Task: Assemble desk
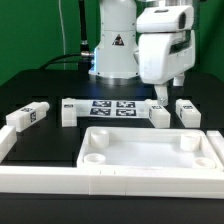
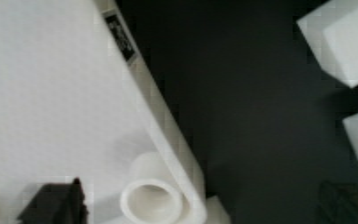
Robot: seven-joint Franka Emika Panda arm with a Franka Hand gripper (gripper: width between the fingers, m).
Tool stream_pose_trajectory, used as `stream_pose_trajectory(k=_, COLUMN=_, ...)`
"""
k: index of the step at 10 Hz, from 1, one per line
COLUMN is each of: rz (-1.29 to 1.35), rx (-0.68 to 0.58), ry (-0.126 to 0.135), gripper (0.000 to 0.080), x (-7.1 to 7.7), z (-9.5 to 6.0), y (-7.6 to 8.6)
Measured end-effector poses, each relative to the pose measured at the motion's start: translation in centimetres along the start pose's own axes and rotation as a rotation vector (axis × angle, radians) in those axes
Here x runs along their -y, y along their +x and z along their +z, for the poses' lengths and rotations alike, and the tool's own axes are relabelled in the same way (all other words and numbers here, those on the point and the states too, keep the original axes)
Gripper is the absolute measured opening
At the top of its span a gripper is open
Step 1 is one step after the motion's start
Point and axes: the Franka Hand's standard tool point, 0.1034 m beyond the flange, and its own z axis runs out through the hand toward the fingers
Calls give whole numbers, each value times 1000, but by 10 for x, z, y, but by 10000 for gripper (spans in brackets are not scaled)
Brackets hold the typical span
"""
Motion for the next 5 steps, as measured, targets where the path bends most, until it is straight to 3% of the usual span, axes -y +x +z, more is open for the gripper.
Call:
stream_pose_trajectory(k=3, rz=385, rx=6, ry=14, gripper=649, x=22, z=2, y=11)
stream_pose_trajectory(k=5, rz=567, rx=2, ry=29, gripper=649, x=28, z=4, y=16)
